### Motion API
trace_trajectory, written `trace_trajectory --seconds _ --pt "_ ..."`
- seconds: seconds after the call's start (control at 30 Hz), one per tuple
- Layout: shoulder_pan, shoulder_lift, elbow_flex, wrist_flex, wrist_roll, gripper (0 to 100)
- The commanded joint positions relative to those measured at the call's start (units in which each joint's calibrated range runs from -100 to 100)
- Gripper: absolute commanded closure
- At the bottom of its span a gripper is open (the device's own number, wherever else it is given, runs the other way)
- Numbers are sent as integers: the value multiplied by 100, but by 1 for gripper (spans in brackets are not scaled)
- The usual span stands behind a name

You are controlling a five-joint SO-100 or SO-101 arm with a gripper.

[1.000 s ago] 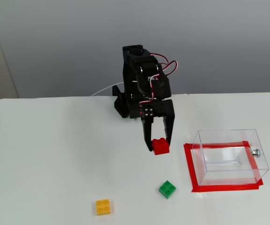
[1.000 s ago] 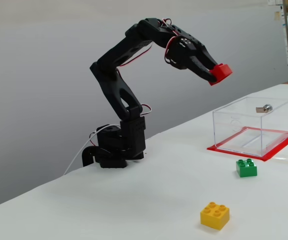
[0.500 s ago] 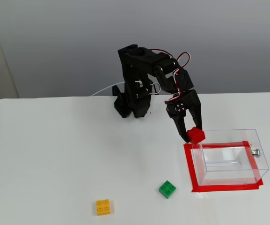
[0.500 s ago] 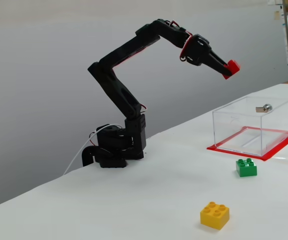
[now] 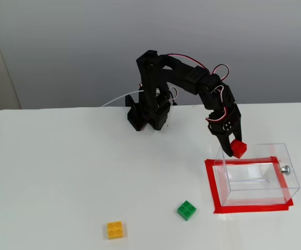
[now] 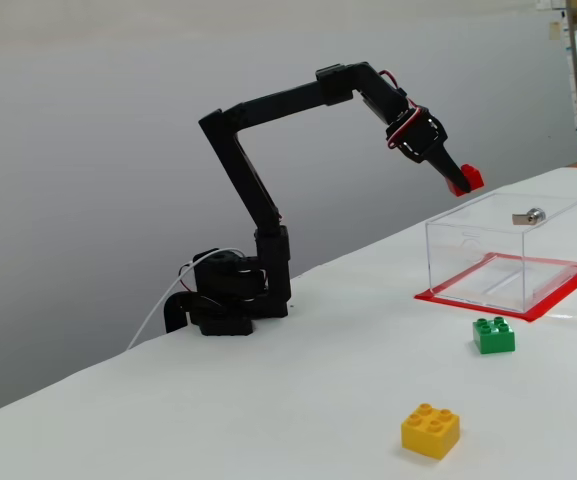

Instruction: Pick the red lego brick and place it into the transparent box

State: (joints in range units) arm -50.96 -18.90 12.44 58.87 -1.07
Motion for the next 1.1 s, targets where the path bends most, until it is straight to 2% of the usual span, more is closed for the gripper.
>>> trace_trajectory --seconds 0.0,0.37,0.9,0.97,1.07 --pt "-135 435 -810 -73 24 92" --pt "-364 1776 -2366 -73 24 92" --pt "-364 1971 -2402 -73 24 91" --pt "-364 1971 -2384 -73 3 89" --pt "-364 1971 -2384 -47 -13 79"
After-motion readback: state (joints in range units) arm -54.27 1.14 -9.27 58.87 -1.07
